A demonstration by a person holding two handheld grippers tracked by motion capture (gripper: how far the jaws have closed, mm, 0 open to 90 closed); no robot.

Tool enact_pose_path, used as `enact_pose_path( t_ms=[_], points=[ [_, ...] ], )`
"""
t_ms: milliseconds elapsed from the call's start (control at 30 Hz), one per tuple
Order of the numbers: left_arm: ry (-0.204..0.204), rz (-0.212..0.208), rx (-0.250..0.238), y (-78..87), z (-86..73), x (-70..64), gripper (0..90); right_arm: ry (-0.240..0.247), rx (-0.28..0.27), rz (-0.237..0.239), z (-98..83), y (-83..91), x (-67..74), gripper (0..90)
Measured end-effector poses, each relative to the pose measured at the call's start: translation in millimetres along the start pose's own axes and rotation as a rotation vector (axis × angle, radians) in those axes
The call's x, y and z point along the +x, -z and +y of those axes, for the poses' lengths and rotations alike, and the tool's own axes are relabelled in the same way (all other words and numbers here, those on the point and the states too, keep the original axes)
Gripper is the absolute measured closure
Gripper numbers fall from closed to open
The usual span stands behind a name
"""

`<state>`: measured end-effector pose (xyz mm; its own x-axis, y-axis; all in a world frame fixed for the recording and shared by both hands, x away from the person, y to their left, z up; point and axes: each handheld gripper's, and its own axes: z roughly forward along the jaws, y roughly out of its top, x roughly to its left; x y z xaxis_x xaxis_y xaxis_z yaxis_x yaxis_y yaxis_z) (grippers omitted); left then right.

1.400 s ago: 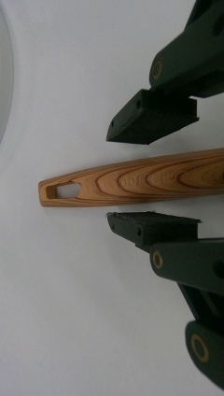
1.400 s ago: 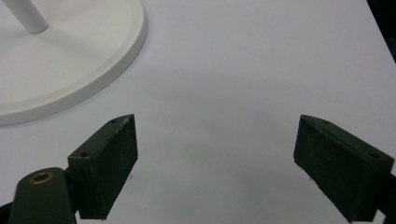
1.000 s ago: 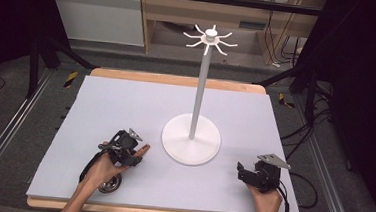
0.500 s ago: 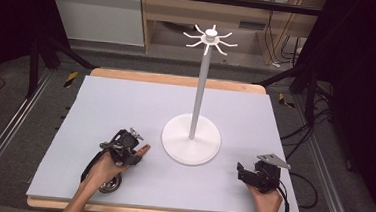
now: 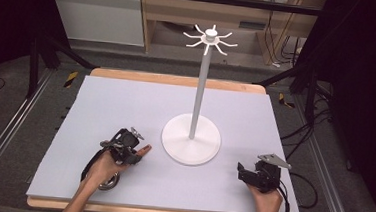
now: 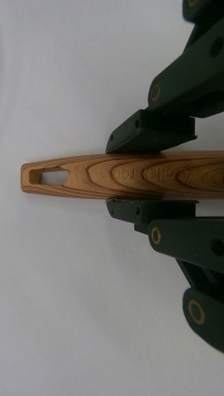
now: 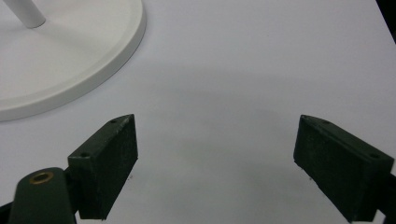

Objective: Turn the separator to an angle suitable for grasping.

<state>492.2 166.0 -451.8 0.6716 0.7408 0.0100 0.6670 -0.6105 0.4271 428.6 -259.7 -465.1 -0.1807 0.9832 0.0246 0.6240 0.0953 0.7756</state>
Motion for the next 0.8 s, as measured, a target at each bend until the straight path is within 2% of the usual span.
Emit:
enact_pose_path(
  t_ms=[167,333,567,633,800],
  points=[
    [0.008,0.003,-0.027,6.4,-2.5,2.6,66.8,-0.004,-0.005,-0.001,-0.4,0.9,-2.6,14.0],
    [0.012,0.001,-0.076,17.4,-5.5,1.7,66.9,-0.015,-0.007,0.0,-0.5,2.0,-2.5,14.0],
    [0.018,-0.013,-0.131,28.9,-8.8,1.2,67.0,-0.009,-0.007,0.002,-0.1,1.4,-0.3,14.0],
    [0.019,-0.004,-0.146,33.6,-9.6,1.7,67.0,-0.005,-0.006,0.001,-0.1,1.4,-0.3,14.0],
    [0.042,-0.006,-0.209,46.8,-12.2,3.9,67.0,-0.005,-0.008,-0.001,0.0,1.5,-0.4,14.0]
  ],
)
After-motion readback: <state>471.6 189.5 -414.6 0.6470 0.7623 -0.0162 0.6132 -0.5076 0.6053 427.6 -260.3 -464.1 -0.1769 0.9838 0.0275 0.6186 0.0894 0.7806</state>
